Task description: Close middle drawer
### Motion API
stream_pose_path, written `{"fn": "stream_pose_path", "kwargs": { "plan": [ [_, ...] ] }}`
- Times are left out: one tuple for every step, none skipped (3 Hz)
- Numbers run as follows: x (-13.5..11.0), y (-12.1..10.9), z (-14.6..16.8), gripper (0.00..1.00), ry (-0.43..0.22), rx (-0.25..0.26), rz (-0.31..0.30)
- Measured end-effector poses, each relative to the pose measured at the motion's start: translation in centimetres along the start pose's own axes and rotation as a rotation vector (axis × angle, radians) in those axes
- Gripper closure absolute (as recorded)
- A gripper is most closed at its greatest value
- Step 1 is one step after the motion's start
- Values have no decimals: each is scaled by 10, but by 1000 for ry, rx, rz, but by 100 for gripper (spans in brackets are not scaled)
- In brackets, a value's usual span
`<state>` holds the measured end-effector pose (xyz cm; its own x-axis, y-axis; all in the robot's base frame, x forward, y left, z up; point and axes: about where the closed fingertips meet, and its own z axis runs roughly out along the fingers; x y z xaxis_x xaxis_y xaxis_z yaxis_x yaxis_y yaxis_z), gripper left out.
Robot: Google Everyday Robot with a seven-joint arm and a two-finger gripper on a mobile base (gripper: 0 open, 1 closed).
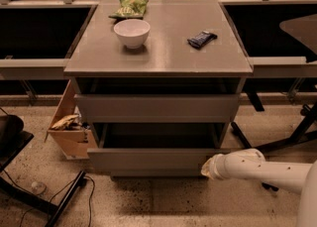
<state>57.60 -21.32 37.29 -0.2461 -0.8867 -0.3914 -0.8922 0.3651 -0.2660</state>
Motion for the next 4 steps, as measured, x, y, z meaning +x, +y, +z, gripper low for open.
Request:
{"fn": "stream_pose_path", "kwargs": {
  "plan": [
    [-13,-34,4,100,-19,52,-26],
    [-14,-36,3,73,-22,57,-26],
    [-14,-36,4,50,-22,57,-26],
    [-14,-36,4,27,-22,57,-26]
  ]
}}
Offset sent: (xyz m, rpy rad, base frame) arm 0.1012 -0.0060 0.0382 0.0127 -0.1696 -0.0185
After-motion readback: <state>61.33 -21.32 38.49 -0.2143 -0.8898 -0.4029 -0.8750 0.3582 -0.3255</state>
